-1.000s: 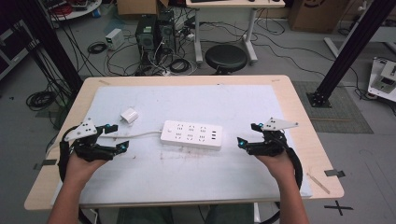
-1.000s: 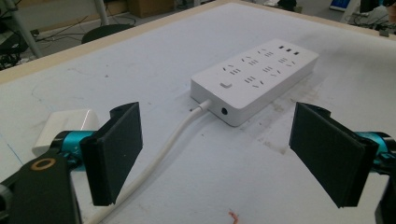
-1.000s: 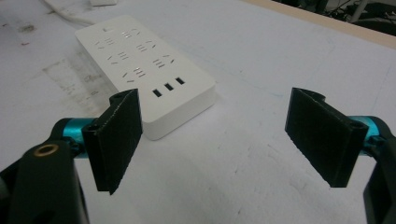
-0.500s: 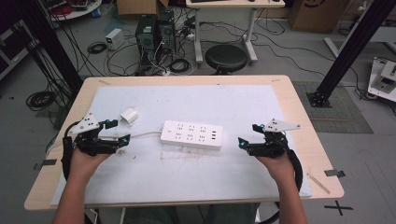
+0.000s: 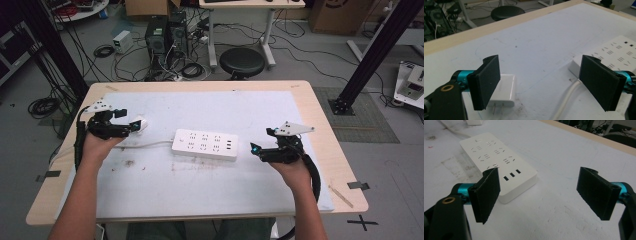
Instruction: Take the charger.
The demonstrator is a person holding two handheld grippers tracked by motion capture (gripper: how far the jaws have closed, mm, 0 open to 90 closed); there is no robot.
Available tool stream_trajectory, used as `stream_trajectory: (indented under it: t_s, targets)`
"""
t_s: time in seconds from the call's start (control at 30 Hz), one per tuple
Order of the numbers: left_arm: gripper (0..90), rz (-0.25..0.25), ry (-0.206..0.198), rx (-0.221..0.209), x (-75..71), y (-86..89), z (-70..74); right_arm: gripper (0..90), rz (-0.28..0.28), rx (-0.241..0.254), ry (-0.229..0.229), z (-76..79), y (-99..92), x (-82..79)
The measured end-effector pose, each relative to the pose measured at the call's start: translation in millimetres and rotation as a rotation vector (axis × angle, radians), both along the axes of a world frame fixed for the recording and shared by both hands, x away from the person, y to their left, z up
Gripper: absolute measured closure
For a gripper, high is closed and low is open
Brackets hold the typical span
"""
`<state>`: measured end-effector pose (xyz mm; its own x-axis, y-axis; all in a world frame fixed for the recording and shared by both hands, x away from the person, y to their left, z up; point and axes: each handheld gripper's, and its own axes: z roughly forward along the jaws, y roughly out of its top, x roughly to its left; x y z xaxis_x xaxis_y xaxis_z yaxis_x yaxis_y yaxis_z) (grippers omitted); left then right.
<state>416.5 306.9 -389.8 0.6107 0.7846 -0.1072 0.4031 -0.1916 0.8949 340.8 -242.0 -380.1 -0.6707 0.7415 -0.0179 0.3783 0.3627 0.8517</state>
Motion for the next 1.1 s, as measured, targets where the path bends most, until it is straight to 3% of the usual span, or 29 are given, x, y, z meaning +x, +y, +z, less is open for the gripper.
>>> stream_trajectory:
  t_s: [0.17, 0.2, 0.37, 0.4, 0.47, 0.57, 0.7, 0.83, 0.9, 0.93, 1.1]
  targets:
    - [17.3, 0.016, 0.029, 0.03, 9.7, 3.6, -8.9, 19.4, 0.005, -0.016, 0.009, -1.0, 0.9, -0.9]
    - [17.3, 0.033, 0.032, 0.063, 9.8, 2.1, -8.4, 19.4, 0.004, -0.017, 0.011, -1.2, 1.1, -1.1]
    - [18.3, 0.047, -0.014, 0.076, 3.6, -0.8, 2.2, 19.4, 0.001, -0.022, 0.017, -3.1, 2.8, -0.9]
    - [18.3, 0.059, -0.013, 0.096, 3.4, -0.6, 3.0, 19.4, 0.002, -0.02, 0.023, -4.1, 3.3, -0.5]
    - [18.3, 0.067, -0.001, 0.098, 3.4, -0.2, 1.9, 19.4, 0.005, -0.022, 0.024, -5.5, 4.3, 0.5]
    - [18.3, 0.053, 0.012, 0.115, 6.2, -0.7, -1.5, 19.4, 0.015, -0.027, 0.025, -7.8, 7.1, 1.8]
    - [18.2, 0.075, 0.062, 0.123, 20.1, 0.6, -19.5, 19.4, 0.018, -0.036, 0.034, -10.1, 10.9, 4.2]
    - [18.3, 0.099, 0.065, 0.105, 30.3, 0.7, -32.7, 19.4, 0.029, -0.042, 0.026, -10.2, 11.3, 3.8]
    - [18.3, 0.099, 0.065, 0.105, 30.3, 0.7, -32.7, 19.4, 0.025, -0.038, 0.027, -10.2, 11.1, 2.9]
    - [18.2, 0.099, 0.084, 0.127, 36.4, 0.3, -43.1, 19.4, 0.023, -0.034, 0.025, -9.9, 9.7, 1.0]
    - [18.3, 0.103, 0.104, 0.133, 40.8, 1.6, -51.5, 19.4, 0.017, -0.026, 0.027, -11.0, 8.5, -2.8]
